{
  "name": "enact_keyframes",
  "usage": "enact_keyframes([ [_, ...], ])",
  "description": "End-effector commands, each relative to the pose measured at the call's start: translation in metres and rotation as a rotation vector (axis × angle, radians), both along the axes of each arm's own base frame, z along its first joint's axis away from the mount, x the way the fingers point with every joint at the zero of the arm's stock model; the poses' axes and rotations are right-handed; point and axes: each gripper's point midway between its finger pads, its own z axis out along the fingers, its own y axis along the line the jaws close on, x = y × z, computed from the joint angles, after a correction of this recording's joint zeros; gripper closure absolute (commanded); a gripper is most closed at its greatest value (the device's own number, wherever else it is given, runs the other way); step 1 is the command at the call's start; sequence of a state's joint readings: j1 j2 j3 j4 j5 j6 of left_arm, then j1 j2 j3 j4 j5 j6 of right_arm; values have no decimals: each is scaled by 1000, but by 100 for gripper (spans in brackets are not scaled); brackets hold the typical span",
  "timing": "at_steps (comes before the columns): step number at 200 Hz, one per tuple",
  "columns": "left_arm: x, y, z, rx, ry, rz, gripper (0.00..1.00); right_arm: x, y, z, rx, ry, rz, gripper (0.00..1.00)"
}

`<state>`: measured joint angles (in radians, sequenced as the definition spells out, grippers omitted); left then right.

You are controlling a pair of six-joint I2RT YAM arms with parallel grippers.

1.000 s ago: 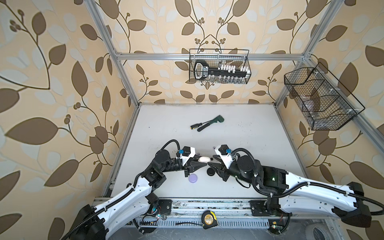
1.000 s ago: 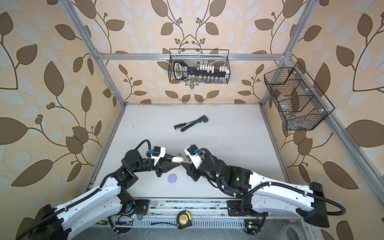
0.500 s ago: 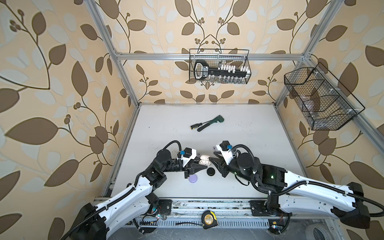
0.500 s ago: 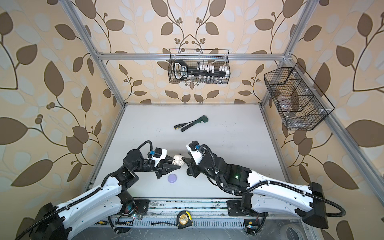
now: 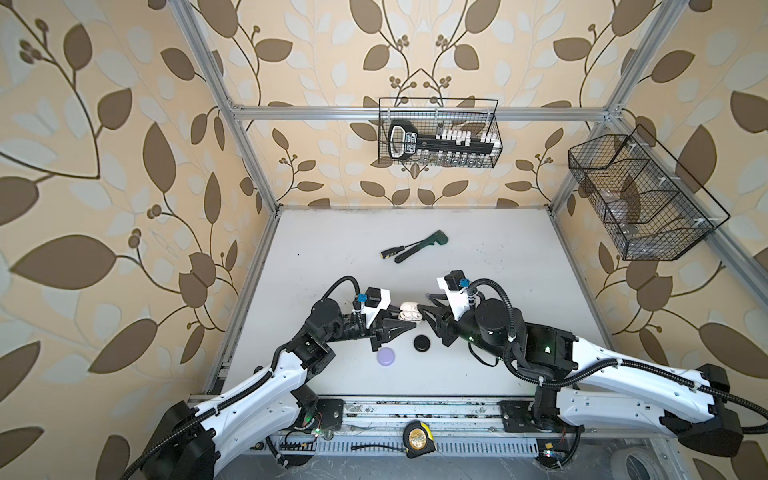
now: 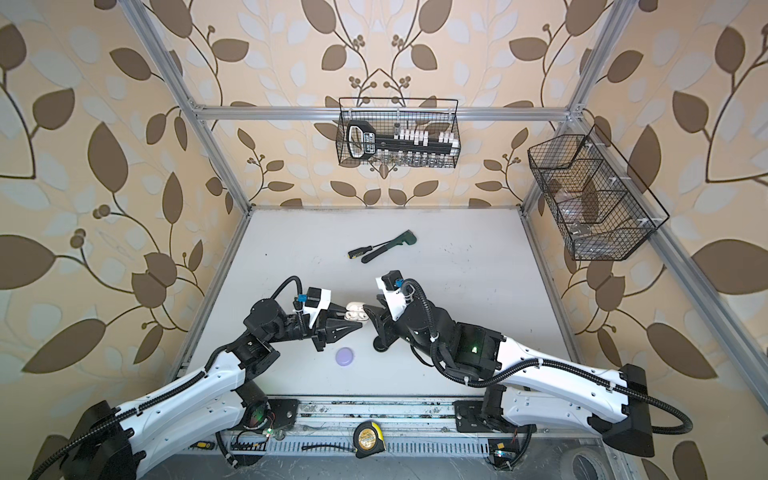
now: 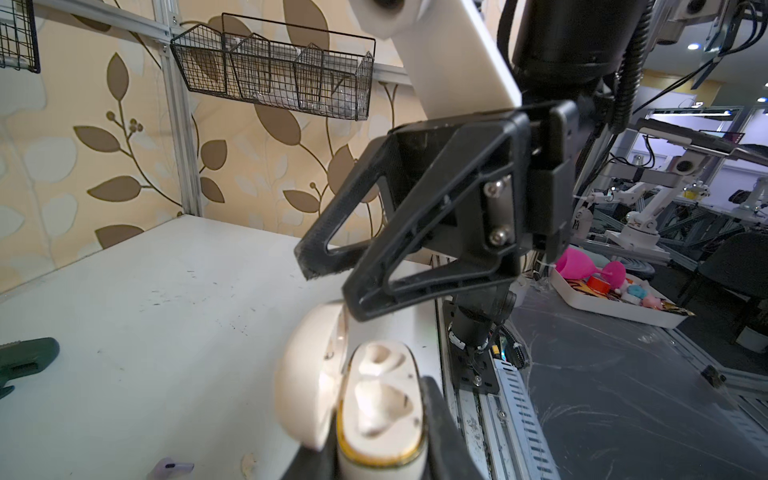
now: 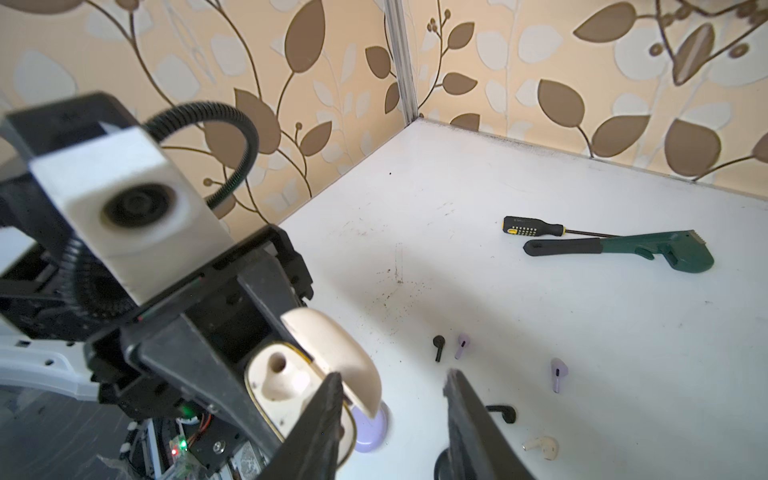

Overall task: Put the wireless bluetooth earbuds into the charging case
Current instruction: 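Move the right gripper over the cream earbuds on the table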

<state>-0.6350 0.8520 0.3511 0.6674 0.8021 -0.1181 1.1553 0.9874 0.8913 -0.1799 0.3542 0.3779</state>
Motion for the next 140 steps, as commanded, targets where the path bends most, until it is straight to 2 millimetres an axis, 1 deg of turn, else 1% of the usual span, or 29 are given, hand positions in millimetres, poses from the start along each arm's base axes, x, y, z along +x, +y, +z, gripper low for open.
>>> enact_keyframes([
  [1, 1, -2, 25, -72, -18, -6, 100, 6, -4, 15, 35, 10, -50, 55],
  [28, 6, -5, 26, -77, 20, -12, 100, 7, -5, 22, 47, 10, -55, 49],
  [46, 10, -7, 28, -100, 38, -14, 100, 8, -11, 29, 51, 5, -79, 46],
  [63, 17, -9, 27, -114, 63, -8, 100, 13, -27, 38, 55, -7, -138, 44],
  [78, 22, -9, 27, -132, 77, -5, 100, 21, -41, 39, 55, 5, -184, 44],
  [90, 25, -6, 28, -149, 79, -3, 100, 29, -54, 33, 46, 30, -227, 44],
  [103, 27, -3, 28, -166, 79, 3, 100, 40, -68, 20, 35, 64, -269, 44],
  [120, 36, 0, 25, -174, 91, 25, 100, 56, -87, -2, 36, 137, -321, 44],
  [130, 39, 1, 25, -178, 109, 17, 100, 67, -98, -20, 39, 190, -349, 44],
  [140, 41, 3, 27, -194, 120, 12, 100, 74, -107, -33, 41, 229, -371, 44],
])
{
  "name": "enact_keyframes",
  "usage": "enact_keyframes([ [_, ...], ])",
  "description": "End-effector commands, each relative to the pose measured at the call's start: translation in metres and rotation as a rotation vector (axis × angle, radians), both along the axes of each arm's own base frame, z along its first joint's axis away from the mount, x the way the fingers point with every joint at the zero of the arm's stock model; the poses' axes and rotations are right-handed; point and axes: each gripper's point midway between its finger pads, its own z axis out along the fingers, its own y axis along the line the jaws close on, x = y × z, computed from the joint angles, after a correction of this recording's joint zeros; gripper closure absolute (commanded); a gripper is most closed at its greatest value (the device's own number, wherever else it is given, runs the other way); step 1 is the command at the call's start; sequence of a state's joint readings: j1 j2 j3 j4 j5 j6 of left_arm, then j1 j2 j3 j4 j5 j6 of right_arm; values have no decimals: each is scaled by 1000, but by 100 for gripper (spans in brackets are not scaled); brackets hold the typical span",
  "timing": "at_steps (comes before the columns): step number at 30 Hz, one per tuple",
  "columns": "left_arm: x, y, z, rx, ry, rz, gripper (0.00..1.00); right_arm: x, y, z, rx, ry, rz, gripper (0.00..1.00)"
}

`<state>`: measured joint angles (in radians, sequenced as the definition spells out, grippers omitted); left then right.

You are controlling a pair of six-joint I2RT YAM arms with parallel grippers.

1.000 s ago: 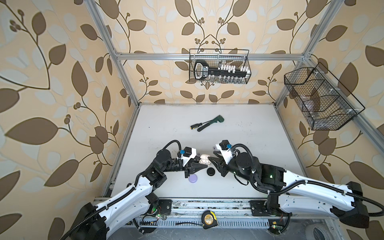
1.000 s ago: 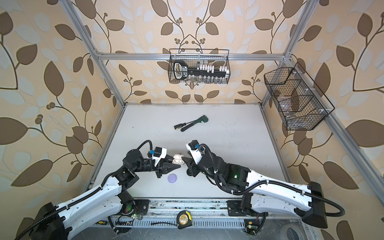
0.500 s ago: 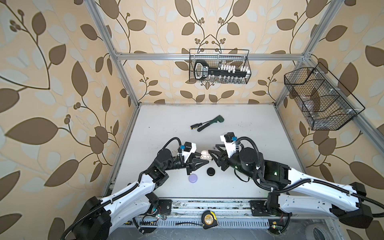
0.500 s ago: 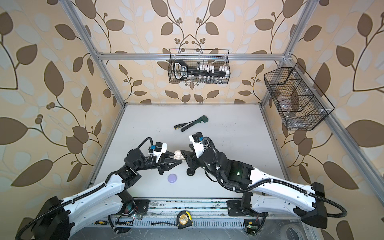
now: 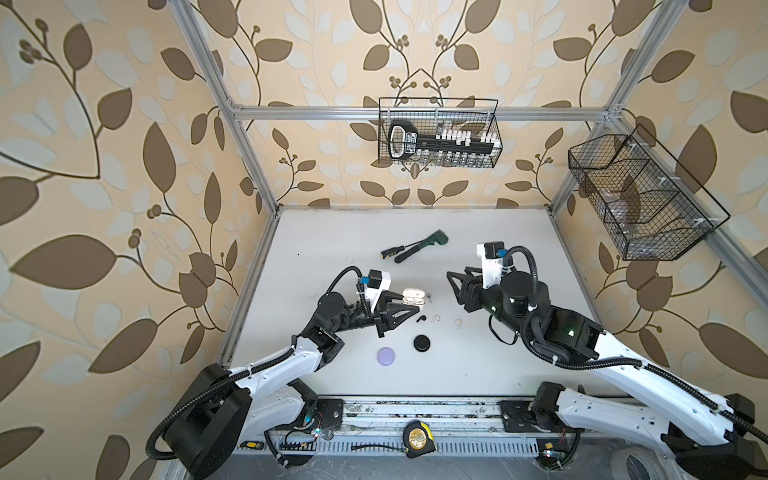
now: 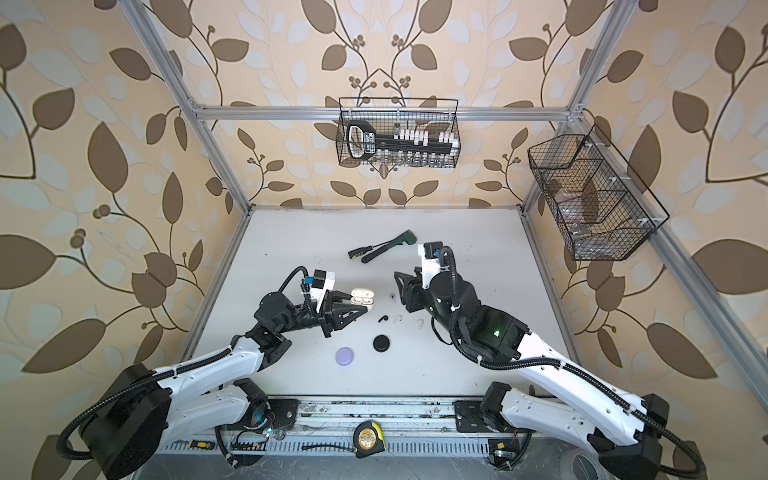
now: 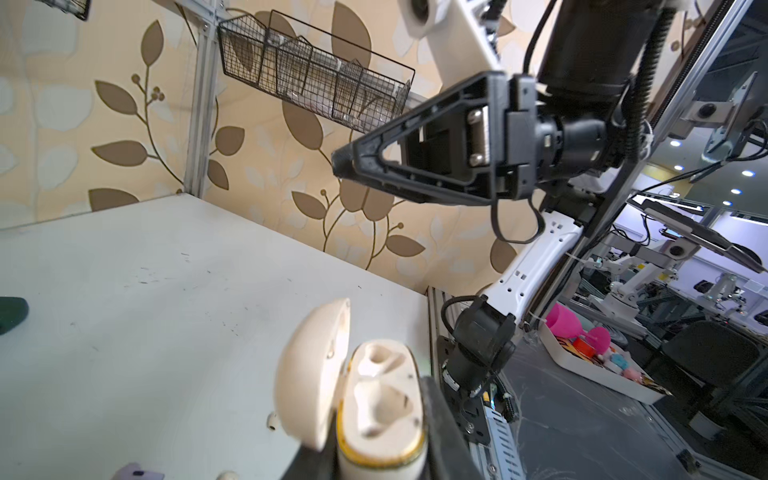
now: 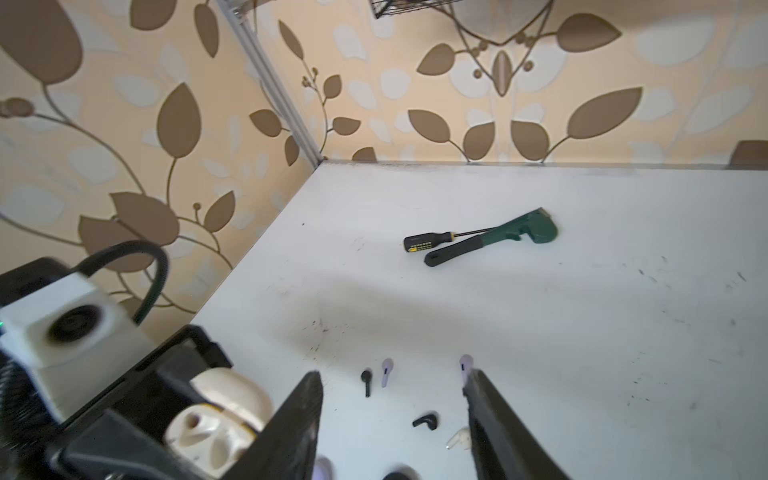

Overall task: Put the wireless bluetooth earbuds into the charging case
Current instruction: 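Move the right gripper over the cream earbuds on the table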

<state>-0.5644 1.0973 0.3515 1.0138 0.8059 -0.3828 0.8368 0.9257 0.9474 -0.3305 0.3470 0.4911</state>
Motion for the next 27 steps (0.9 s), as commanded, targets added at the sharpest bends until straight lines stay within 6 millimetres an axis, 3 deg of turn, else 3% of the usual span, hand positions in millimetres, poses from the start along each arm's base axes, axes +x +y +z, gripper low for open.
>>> enact_keyframes([
  [1, 0, 7, 29, -98, -59, -20, 100, 7, -17, -47, 5, 151, -20, 44],
  [7, 17, 10, 27, -123, -8, -8, 100, 24, -20, -104, -70, 296, -37, 40],
  [14, 35, 20, 23, -143, 29, 15, 100, 35, 2, -169, -170, 480, 12, 37],
  [18, 42, 24, 19, -136, 40, 46, 100, 39, 12, -208, -237, 600, 20, 42],
  [27, 49, 30, 15, -124, 41, 89, 100, 30, 23, -251, -394, 662, 19, 37],
])
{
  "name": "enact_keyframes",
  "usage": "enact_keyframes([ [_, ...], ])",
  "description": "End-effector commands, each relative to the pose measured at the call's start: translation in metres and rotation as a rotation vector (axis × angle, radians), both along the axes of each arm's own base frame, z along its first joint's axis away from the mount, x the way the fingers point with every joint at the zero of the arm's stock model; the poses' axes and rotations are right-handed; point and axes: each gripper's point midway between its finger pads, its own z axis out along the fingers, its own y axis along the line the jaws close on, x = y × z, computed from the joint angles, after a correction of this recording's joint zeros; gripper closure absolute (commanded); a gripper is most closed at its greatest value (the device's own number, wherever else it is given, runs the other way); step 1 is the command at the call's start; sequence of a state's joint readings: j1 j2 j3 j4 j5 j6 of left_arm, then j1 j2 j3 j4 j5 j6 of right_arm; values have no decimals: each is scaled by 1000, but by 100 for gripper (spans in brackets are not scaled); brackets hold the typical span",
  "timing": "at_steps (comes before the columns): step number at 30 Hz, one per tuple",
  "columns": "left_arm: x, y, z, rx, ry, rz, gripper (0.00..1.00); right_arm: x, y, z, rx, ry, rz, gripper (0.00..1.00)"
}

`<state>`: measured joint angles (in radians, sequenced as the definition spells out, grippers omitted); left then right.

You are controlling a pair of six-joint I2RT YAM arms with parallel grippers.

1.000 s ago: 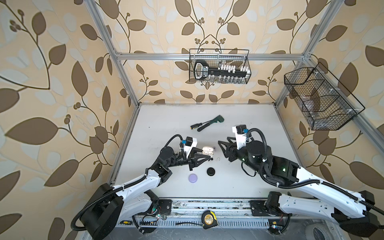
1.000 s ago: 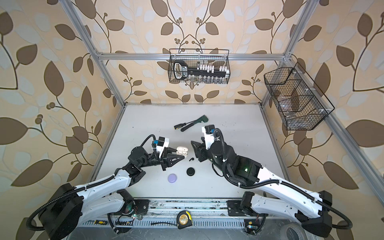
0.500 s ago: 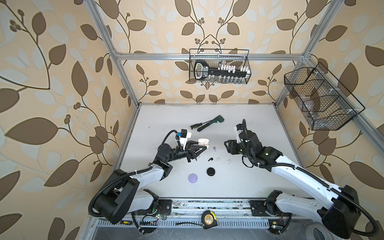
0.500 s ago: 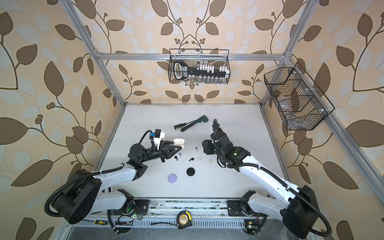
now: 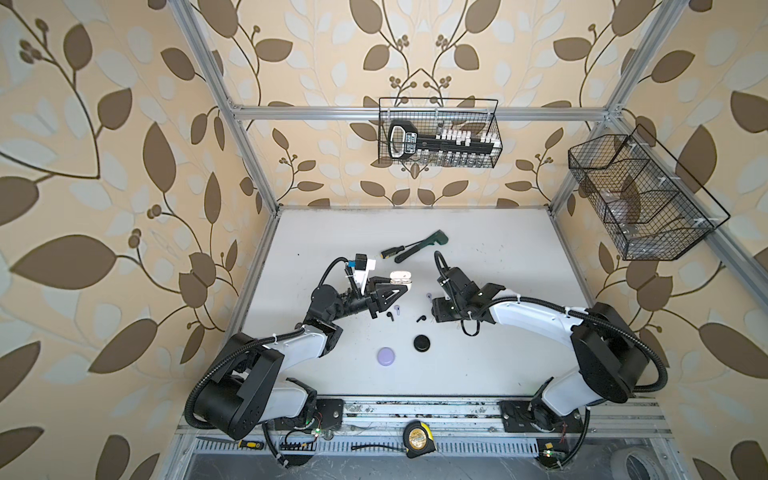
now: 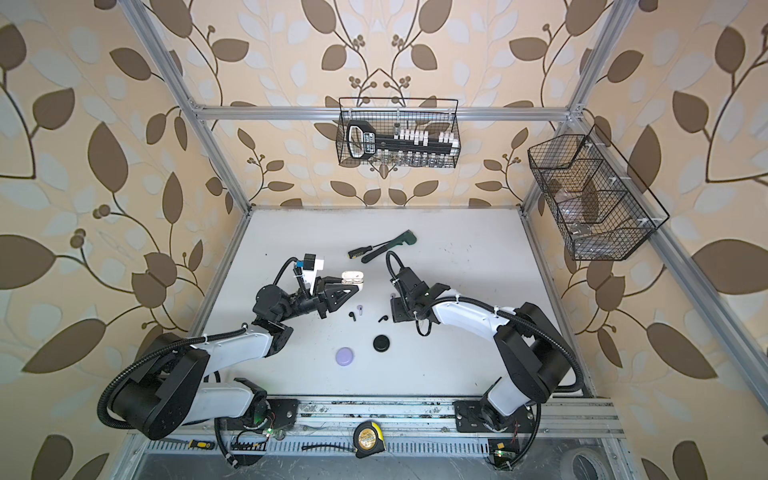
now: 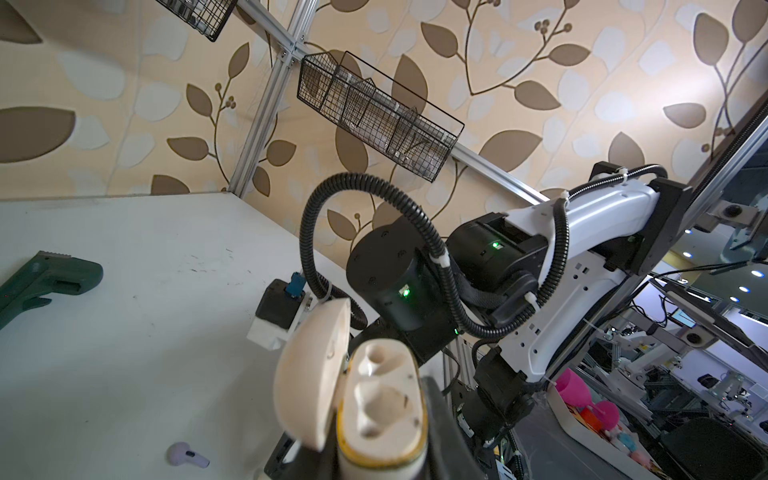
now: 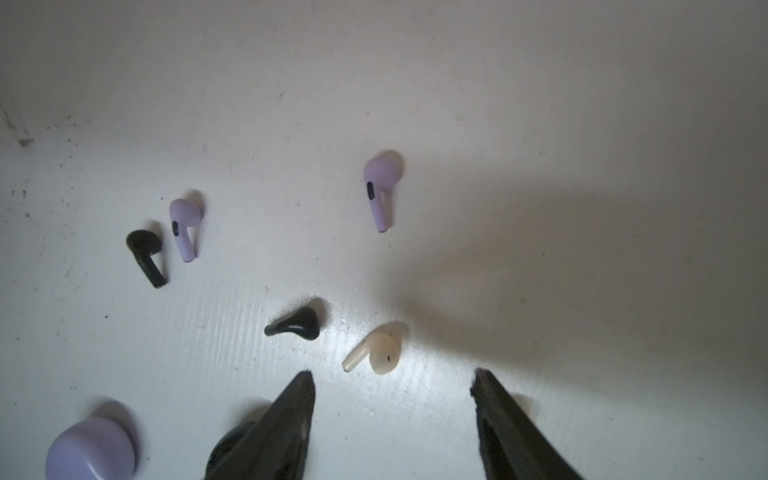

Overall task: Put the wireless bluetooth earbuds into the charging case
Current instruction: 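Move the right gripper over the cream earbuds on the table, then lower the right gripper and close it on a cream earbud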

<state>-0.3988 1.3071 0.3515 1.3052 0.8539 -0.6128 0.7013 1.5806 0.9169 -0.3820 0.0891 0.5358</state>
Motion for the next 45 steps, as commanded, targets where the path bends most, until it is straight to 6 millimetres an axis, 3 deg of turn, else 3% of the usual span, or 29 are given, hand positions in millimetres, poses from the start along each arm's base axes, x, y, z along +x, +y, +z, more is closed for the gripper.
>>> enact_keyframes([
  [1, -2, 4, 24, -34, -104, 12, 100, 4, 3, -4, -53, 1, 0, 37],
  [6, -3, 4, 24, -30, -107, 10, 100, 3, 7, -23, -126, 43, 21, 39],
  [24, -6, 8, 25, -20, -122, 22, 100, -9, -10, -39, -271, 50, 26, 43],
  [32, -6, 9, 25, -20, -122, 24, 100, -11, -9, -39, -251, 53, 25, 48],
  [39, -6, 9, 26, -20, -125, 25, 100, -12, -4, -45, -191, 88, 20, 58],
  [45, -6, 9, 25, -18, -125, 24, 100, -15, -2, -46, -151, 99, 12, 59],
])
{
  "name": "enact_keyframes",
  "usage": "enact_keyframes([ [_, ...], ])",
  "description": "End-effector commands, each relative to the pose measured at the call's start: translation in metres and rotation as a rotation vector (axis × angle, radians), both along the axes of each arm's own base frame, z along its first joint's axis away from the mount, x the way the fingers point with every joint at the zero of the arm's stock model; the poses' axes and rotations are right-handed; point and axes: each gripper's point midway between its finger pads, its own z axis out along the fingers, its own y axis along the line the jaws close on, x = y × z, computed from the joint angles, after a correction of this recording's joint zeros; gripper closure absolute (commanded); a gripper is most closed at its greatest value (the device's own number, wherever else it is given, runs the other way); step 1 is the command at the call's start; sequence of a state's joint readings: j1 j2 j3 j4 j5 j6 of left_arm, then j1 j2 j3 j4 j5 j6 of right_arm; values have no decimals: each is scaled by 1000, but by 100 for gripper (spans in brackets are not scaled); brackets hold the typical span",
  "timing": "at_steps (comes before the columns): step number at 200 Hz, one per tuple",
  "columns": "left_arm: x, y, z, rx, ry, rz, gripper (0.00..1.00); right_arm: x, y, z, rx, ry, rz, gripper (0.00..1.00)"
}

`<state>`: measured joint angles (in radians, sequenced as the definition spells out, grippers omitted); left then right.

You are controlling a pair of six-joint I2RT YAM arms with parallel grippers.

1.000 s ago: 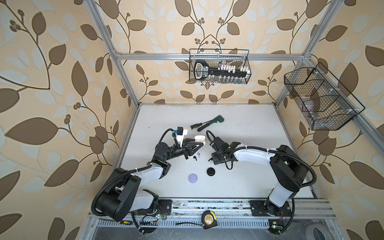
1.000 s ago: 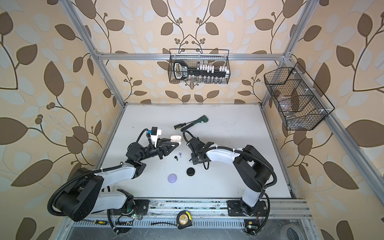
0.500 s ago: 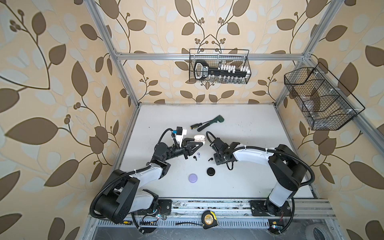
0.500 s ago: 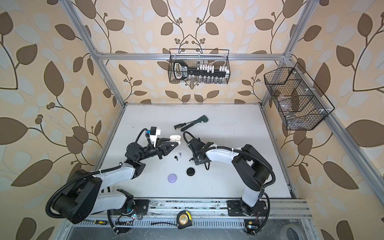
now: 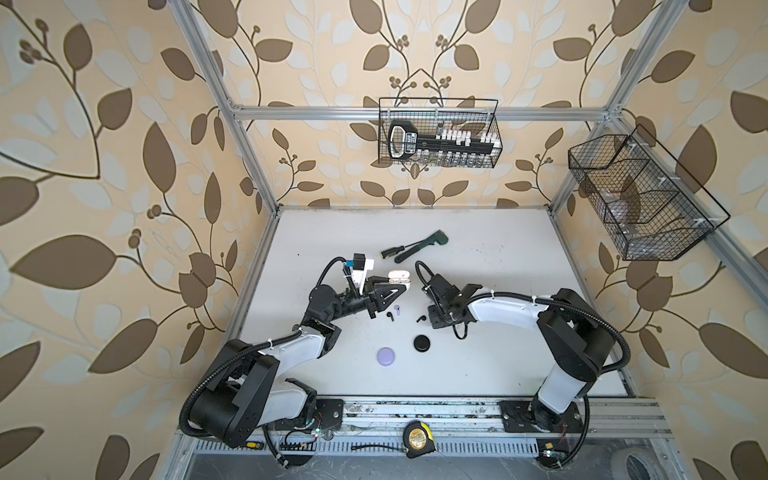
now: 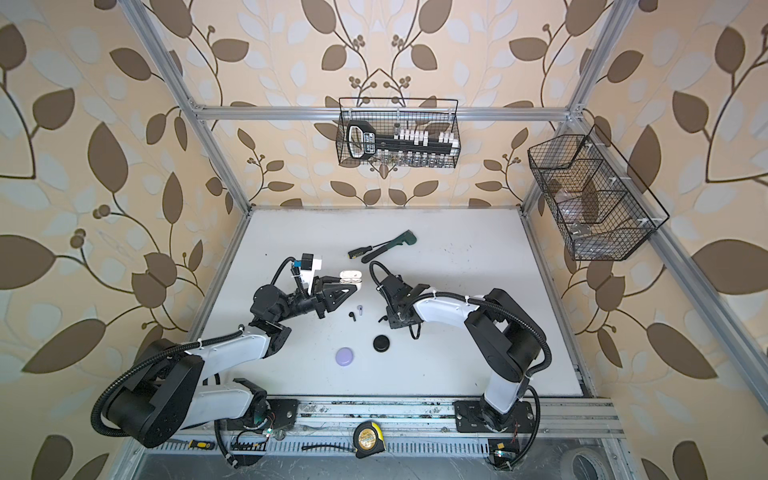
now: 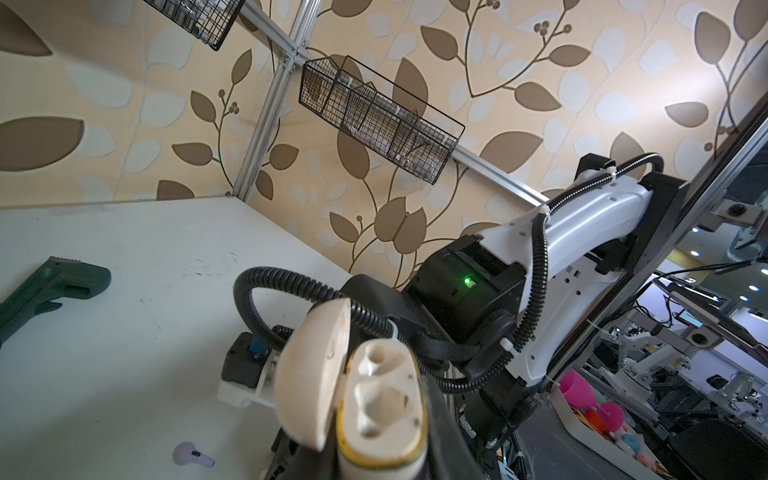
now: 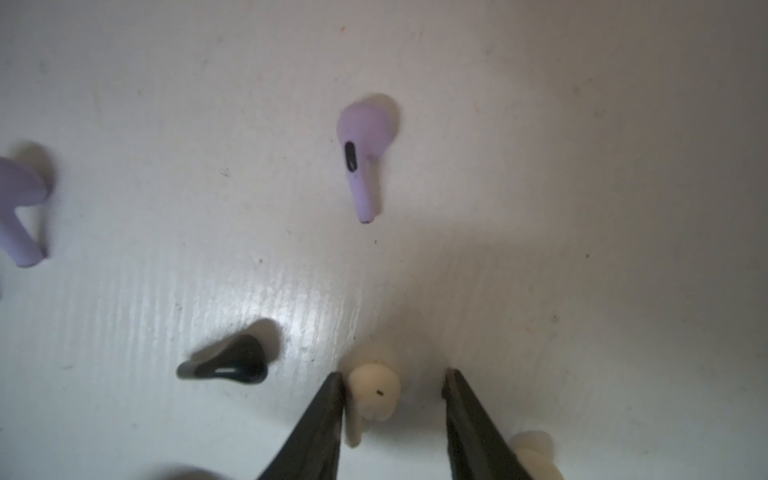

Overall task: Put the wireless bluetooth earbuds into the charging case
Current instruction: 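Lower the right gripper and close it on a cream earbud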

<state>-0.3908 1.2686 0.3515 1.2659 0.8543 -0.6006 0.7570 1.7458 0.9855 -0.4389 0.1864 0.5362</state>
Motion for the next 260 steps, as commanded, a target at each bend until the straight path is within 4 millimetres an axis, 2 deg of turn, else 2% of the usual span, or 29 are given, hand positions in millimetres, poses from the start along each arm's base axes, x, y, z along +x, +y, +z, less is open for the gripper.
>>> enact_keyframes([
  [1, -5, 5, 21, -22, -113, 14, 100, -12, -3, -10, 25, 49, -13, 60],
  [82, -7, 5, 21, -20, -117, 9, 100, -14, 0, -17, 60, 76, -24, 71],
  [210, -7, 5, 21, -18, -122, 8, 100, -18, -5, -16, 18, 47, -34, 79],
  [236, -6, 5, 16, 2, -129, 12, 100, -19, -5, -11, 38, 27, -54, 78],
  [260, -3, 1, -4, 93, -147, 6, 100, -18, -3, -2, 86, -8, -89, 78],
])
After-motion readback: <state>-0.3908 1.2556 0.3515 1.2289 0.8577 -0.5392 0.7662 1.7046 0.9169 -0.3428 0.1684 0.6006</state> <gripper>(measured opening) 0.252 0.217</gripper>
